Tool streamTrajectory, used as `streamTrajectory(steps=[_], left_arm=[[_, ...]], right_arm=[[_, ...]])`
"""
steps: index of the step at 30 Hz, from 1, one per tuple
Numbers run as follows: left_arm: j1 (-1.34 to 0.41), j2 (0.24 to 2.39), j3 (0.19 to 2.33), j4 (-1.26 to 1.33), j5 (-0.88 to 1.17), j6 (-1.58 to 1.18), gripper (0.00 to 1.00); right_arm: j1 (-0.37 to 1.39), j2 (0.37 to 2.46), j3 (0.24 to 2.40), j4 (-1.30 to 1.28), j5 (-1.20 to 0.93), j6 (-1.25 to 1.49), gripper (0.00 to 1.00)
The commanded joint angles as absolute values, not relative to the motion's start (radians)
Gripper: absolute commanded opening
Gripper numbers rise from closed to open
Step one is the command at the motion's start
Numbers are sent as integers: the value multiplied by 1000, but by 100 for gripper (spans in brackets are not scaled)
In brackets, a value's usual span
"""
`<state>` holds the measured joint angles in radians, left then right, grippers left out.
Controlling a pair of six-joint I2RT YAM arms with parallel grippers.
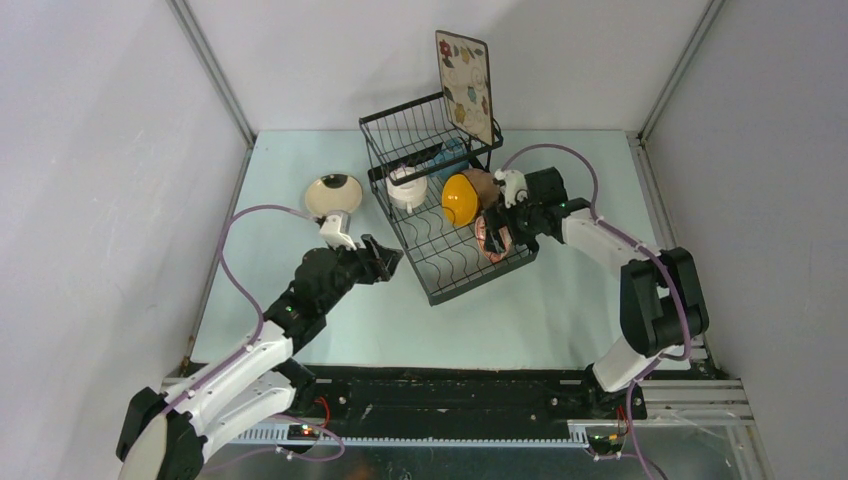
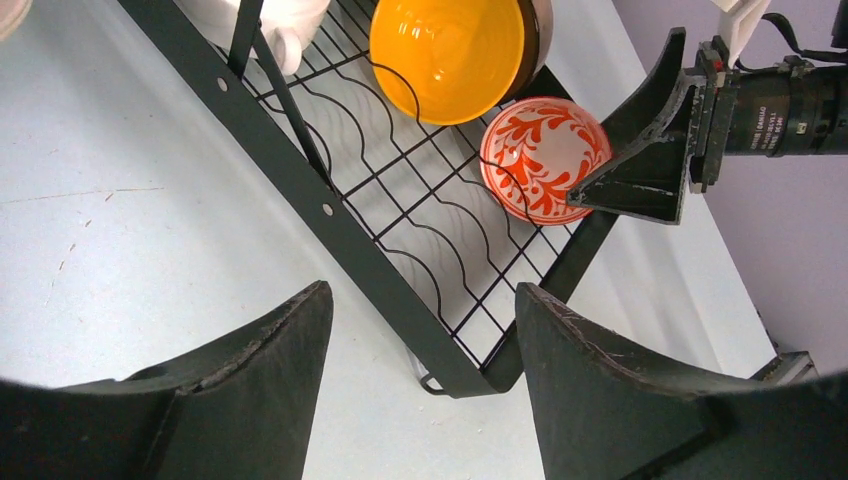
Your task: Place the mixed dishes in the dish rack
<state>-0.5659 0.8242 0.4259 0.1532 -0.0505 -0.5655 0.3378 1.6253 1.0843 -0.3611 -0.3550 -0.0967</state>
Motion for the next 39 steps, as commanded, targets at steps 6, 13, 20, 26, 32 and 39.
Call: streamTrajectory(steps=[6,13,20,26,32,39], left_arm=[[-548,838,411,176,-83,-549,74],[-517,814,373,183,-173,-580,77],[-351,859,378,111,-211,-727,99],[-155,991,477,-20,-186,-853,100],[21,1169,510,140,-43,-1011,97],[41,1425,766,-36,-139,-1094,92]], right_arm=[[291,1569,1108,-360,-356,-12,99],[336,1388,1045,-326,-204,66,100],[440,1116,846,-216,95,155,100],[451,890,712,-149,138,275,99],[453,809,647,-102,73,307,100],[459,807,627,-90,25,326,99]])
